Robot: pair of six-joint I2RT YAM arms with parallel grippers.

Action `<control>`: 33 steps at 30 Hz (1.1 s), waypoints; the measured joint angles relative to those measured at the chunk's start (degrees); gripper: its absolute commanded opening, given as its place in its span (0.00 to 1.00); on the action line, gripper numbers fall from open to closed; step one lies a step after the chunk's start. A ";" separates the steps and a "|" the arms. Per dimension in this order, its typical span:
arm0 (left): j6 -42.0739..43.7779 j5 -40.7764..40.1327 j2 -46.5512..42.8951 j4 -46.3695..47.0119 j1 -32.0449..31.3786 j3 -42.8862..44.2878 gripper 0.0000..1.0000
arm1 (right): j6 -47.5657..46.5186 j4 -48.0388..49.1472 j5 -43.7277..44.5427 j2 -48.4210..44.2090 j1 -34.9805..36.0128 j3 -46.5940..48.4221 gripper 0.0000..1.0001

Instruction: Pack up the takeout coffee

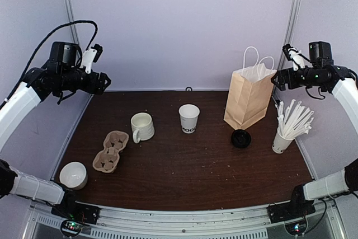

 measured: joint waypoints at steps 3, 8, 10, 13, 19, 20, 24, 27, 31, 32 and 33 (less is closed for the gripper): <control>0.04 4.04 0.07 -0.11 -0.20 -0.02 0.70 | -2.38 -1.09 -1.81 -1.09 0.17 -1.44 0.99; 0.35 9.55 2.64 -1.81 -2.51 1.64 0.63 | -7.43 -3.69 -7.72 -1.14 1.07 -1.44 0.95; 0.79 11.26 4.52 -3.02 -4.37 3.28 0.62 | -9.62 -5.35 -9.42 -0.85 2.34 -0.83 0.92; 1.44 13.03 6.73 -4.44 -6.91 5.27 0.59 | -12.90 -7.54 -10.67 0.07 5.75 0.55 0.86; 2.03 15.10 9.44 -5.53 -10.95 6.95 0.57 | -19.17 -12.28 -10.38 5.33 17.92 4.39 0.66; 2.01 15.26 9.73 -5.57 -11.34 6.95 0.57 | -20.00 -13.18 -10.16 6.84 20.22 5.25 0.65; 1.57 15.30 11.17 -5.86 -11.98 6.95 0.59 | -22.67 -14.49 -9.62 12.28 26.86 7.04 0.58; 1.29 15.21 12.35 -6.43 -11.98 6.91 0.67 | -24.68 -15.52 -6.99 16.94 31.08 9.16 0.51; 0.15 13.29 12.85 -6.78 -12.00 6.45 0.75 | -26.38 -17.05 -4.35 27.36 34.71 18.21 0.50; -0.24 12.46 12.81 -6.73 -12.00 6.29 0.77 | -26.47 -17.16 -4.07 30.01 35.21 20.76 0.51; -0.63 11.58 12.63 -6.47 -12.00 5.88 0.78 | -26.49 -17.68 -3.34 33.57 35.58 24.57 0.53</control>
